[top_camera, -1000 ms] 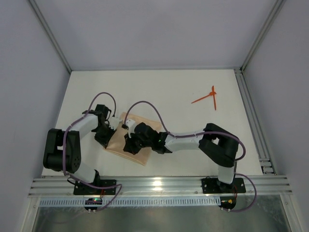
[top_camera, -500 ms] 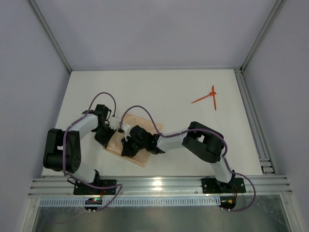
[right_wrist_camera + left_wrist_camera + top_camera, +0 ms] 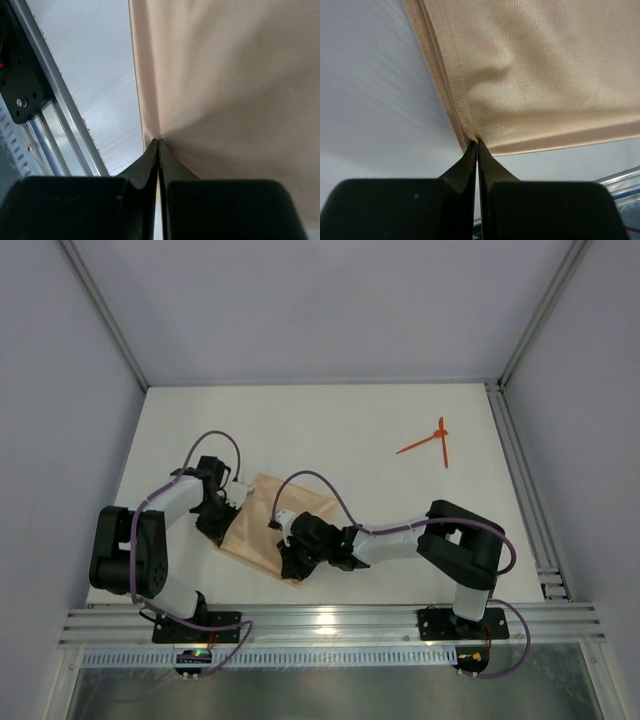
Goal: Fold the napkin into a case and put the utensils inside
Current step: Smooth out the square-folded napkin at the center of the board, then pick up the top corner of the square folded napkin from the center of the board, then fold the top corner of the square-folded napkin at the center of the board, then smooth out the upper triangle-folded napkin at the center of the board.
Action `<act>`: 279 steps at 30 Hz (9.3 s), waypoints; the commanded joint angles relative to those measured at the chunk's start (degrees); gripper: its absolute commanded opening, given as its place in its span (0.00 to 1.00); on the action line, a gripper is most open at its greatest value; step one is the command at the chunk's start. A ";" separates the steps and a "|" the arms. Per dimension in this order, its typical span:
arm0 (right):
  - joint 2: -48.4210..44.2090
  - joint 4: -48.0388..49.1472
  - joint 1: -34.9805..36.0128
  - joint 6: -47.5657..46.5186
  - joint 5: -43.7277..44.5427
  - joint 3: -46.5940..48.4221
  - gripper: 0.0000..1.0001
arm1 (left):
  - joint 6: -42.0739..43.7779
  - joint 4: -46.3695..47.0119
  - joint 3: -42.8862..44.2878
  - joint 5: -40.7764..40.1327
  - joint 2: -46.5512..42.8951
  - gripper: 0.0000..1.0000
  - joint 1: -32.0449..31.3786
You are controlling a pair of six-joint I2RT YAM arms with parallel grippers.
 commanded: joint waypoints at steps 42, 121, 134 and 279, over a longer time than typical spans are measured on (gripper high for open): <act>-7.34 -19.58 -27.91 -2.61 -3.74 17.55 0.30 | -5.87 0.43 23.80 5.49 0.78 0.46 0.00; 1.64 -15.36 -29.76 -1.64 -6.04 11.67 0.29 | -6.77 5.72 39.29 8.30 25.60 0.22 -4.75; 1.47 -15.62 -29.76 -1.99 -5.77 11.32 0.29 | -6.94 6.16 38.58 9.80 24.19 0.17 -4.84; -2.84 -6.83 -19.22 6.72 -2.35 3.14 0.22 | 3.87 6.33 -5.17 -5.58 -12.55 0.14 -5.54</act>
